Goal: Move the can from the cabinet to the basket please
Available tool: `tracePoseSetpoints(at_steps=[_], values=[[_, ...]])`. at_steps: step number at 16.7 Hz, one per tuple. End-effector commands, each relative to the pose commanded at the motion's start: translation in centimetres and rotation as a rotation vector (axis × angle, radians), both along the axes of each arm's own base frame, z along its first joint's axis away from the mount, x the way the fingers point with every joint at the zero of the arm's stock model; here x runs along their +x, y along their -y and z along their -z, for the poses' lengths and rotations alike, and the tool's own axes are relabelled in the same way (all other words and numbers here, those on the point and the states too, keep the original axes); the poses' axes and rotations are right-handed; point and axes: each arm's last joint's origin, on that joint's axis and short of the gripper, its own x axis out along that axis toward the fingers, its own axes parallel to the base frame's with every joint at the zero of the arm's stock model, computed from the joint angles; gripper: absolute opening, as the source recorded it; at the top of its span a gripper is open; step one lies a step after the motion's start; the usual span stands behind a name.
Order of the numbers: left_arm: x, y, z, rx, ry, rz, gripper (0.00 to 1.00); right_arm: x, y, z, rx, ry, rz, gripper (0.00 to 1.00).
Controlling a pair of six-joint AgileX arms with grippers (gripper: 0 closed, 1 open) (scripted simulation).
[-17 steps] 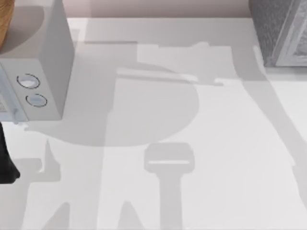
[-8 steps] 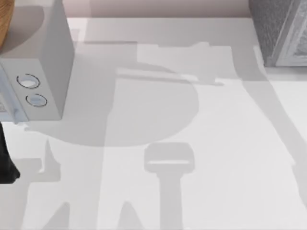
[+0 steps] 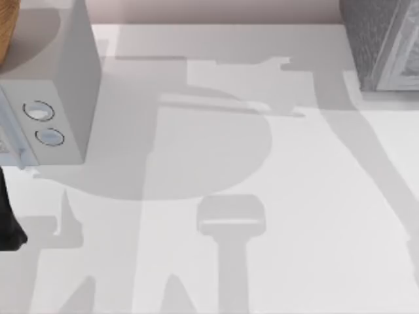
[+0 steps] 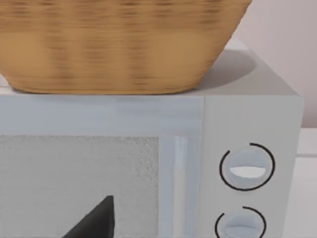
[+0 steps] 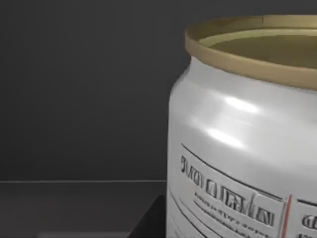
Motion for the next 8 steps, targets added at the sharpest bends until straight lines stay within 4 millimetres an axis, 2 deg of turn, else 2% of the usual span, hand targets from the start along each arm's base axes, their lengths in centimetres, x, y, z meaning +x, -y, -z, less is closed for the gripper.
tracePoseSetpoints(at_steps=[4,6,8], values=[[0.0,0.0,0.0,0.000,0.000,0.000,1.00,-6.9,-1.2,-1.9,-0.019,-0.041,0.015,0.00],[0.0,0.0,0.0,0.000,0.000,0.000,1.00,-11.0,-0.5,-3.0,-0.020,-0.039,0.015,0.00],[0.0,0.0,0.0,0.000,0.000,0.000,1.00,-13.6,0.4,-3.6,-0.013,-0.030,0.009,0.00]])
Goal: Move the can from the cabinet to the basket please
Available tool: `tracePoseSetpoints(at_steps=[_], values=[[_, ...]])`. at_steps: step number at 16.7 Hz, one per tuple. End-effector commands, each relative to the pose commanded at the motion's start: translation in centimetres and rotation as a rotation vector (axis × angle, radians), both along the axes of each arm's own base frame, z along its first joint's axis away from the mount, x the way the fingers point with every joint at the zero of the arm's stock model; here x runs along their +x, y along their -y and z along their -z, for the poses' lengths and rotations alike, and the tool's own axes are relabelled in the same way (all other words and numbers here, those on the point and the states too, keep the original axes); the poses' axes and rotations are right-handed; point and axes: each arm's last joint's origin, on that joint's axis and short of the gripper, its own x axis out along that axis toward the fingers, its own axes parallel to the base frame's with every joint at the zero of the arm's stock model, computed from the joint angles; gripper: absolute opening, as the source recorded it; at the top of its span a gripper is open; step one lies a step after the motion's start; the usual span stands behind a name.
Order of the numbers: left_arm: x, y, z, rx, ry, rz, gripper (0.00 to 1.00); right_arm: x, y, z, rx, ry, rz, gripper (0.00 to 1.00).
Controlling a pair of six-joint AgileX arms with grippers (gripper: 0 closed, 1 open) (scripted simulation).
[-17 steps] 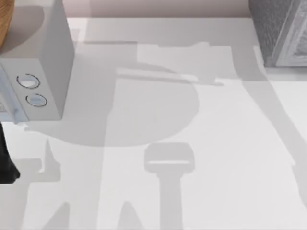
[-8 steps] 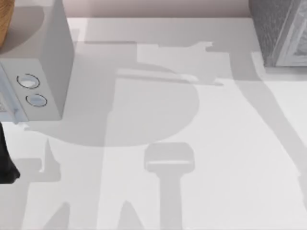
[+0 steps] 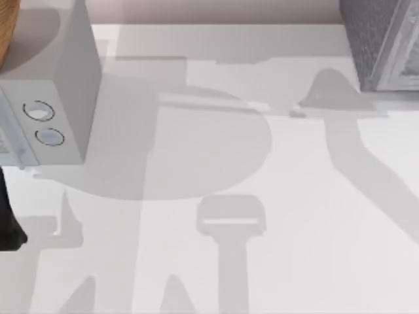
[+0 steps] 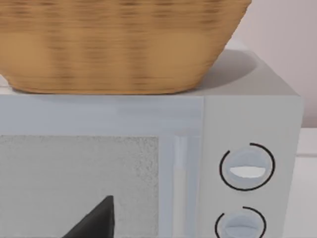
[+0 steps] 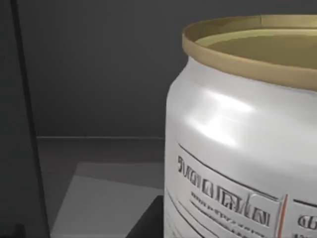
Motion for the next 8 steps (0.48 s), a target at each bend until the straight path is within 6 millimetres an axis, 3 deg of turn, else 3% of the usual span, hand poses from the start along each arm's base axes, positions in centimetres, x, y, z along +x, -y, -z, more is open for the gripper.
tracePoseSetpoints(at_steps=[8], values=[[0.00,0.00,0.00,0.000,0.000,0.000,1.00,-0.34,0.37,0.44,-0.005,-0.009,-0.010,0.00]])
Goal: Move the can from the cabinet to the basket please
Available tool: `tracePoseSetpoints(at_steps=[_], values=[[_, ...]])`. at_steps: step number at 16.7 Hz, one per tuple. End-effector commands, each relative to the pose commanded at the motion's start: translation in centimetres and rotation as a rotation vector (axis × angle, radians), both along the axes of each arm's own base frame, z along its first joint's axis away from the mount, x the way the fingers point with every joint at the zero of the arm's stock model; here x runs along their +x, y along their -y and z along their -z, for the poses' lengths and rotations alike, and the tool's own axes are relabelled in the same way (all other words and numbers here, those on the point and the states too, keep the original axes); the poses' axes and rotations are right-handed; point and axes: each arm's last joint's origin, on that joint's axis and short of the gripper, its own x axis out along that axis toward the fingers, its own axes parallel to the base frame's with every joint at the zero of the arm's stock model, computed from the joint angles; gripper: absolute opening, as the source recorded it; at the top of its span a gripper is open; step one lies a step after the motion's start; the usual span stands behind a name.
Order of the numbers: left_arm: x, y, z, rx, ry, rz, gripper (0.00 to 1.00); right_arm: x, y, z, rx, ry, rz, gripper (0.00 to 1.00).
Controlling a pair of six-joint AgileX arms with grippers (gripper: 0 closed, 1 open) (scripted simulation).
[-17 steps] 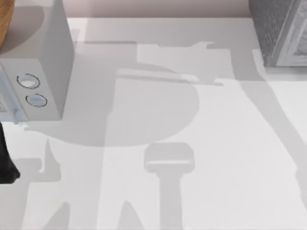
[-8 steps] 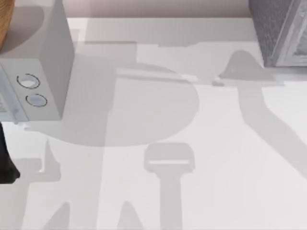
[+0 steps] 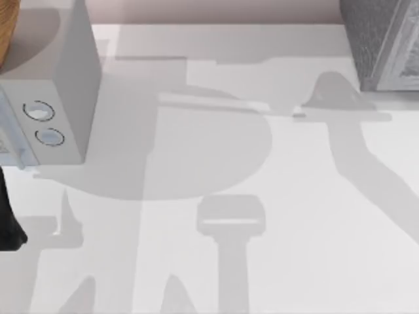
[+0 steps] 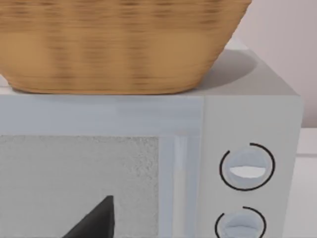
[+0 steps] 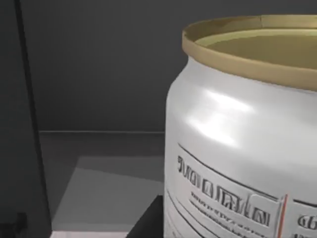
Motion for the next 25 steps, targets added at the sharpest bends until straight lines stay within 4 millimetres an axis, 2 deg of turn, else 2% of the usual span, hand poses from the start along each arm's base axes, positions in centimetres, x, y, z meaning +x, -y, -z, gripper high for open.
tracePoseSetpoints(at_steps=[4,7,10,16,19,22,25], values=[[0.0,0.0,0.0,0.000,0.000,0.000,1.00,-0.3,1.6,2.3,-0.004,-0.018,-0.046,0.00],[0.0,0.0,0.0,0.000,0.000,0.000,1.00,-0.9,3.4,6.0,-0.003,-0.038,-0.084,0.00],[0.0,0.0,0.0,0.000,0.000,0.000,1.00,-1.8,5.4,11.8,0.001,-0.061,-0.110,0.00],[0.0,0.0,0.0,0.000,0.000,0.000,1.00,-3.5,8.6,27.2,0.015,-0.071,-0.101,0.00],[0.0,0.0,0.0,0.000,0.000,0.000,1.00,-3.9,9.5,33.7,0.016,-0.046,-0.069,0.00],[0.0,0.0,0.0,0.000,0.000,0.000,1.00,-3.9,10.2,38.0,0.010,-0.017,-0.031,0.00],[0.0,0.0,0.0,0.000,0.000,0.000,1.00,-3.8,10.6,40.0,0.004,0.000,-0.005,0.00]])
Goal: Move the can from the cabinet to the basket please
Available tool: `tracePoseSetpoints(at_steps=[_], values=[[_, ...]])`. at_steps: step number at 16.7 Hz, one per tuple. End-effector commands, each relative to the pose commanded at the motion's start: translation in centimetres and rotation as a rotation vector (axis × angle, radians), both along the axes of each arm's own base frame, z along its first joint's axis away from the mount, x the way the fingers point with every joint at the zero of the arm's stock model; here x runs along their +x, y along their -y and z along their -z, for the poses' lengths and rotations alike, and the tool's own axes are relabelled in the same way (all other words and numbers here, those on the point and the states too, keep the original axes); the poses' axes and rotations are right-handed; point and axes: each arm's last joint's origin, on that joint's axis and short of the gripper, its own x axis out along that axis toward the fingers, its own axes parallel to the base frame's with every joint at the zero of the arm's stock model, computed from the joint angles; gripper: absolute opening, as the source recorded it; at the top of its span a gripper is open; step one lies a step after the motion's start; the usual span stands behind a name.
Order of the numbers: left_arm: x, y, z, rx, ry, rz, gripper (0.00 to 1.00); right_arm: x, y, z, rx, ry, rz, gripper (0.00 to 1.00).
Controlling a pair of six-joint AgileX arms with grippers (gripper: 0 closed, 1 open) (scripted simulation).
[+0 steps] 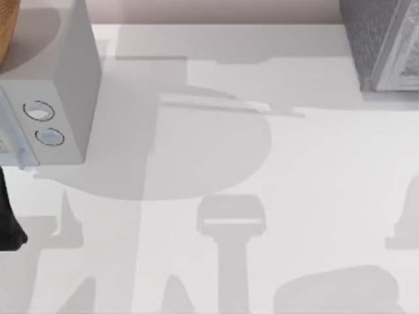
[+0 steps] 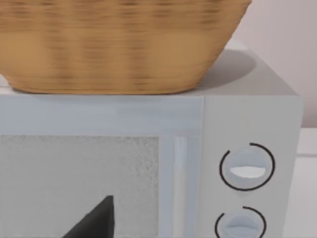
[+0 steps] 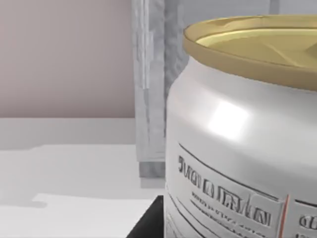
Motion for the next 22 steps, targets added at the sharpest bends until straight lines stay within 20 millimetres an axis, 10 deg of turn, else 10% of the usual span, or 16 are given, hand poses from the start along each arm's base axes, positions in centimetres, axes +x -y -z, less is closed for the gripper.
tracePoseSetpoints(at_steps=[9,22], values=[[0.0,0.0,0.0,0.000,0.000,0.000,1.00,0.2,-0.3,-0.5,0.000,0.007,-0.027,0.00],[0.0,0.0,0.0,0.000,0.000,0.000,1.00,7.4,-6.5,-11.3,0.016,0.155,-0.220,0.00]])
